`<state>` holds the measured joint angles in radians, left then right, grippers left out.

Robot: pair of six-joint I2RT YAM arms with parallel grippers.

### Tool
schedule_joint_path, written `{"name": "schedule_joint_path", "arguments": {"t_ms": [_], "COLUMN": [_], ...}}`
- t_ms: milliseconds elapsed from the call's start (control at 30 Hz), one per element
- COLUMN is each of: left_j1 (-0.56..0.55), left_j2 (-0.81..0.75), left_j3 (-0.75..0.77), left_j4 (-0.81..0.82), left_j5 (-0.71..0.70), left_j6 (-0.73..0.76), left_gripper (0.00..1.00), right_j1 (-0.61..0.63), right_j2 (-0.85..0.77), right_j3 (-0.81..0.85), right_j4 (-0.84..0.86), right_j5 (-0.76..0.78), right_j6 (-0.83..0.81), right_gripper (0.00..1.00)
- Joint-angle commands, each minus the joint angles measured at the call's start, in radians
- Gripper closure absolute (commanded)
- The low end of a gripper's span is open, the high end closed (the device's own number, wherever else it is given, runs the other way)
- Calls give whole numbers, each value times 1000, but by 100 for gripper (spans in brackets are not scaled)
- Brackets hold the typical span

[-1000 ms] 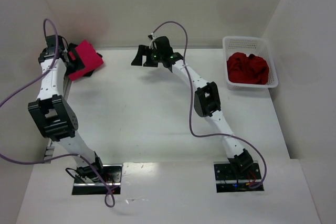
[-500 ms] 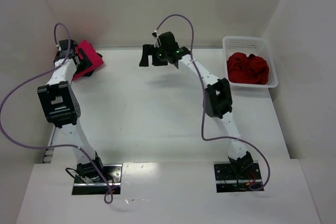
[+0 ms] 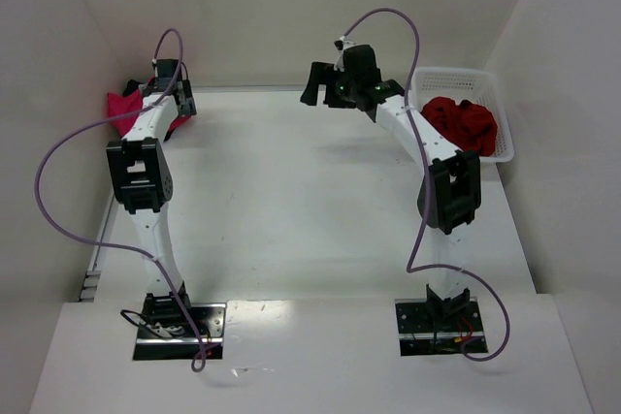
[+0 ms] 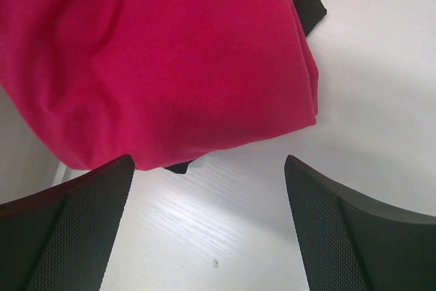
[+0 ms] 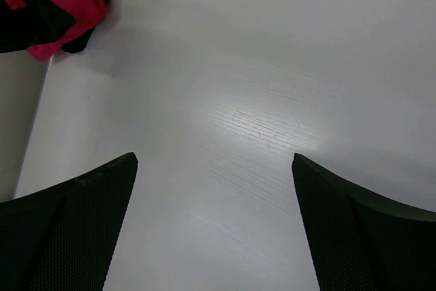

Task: Fold and stack the t-shirts
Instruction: Put the neatly folded tshirt into the corner of the board with the left arm

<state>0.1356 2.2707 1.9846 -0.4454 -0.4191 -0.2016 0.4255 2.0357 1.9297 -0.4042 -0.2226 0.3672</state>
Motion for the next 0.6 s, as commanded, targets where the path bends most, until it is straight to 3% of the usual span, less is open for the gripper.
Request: {"name": "schedule_joint_path", "arguments": {"t_ms": [0, 333, 567], "left_j1": [-7, -7, 6], "left_j2": [24, -5, 47], "left_j3": [29, -127, -86], "left_j4": [-13, 43, 31], "left_j5": [-122, -173, -150], "left_j6": [125, 249, 249], "left_gripper": [2, 6, 6], "right_j1": [-4, -4, -4], "right_j2": [-35, -35, -15], "right_j3": [-29, -47, -28], "right_j4": [50, 22, 13], "right_j5": [22, 31, 31], "right_j6": [13, 13, 4], "right_gripper": [0, 0, 0]}}
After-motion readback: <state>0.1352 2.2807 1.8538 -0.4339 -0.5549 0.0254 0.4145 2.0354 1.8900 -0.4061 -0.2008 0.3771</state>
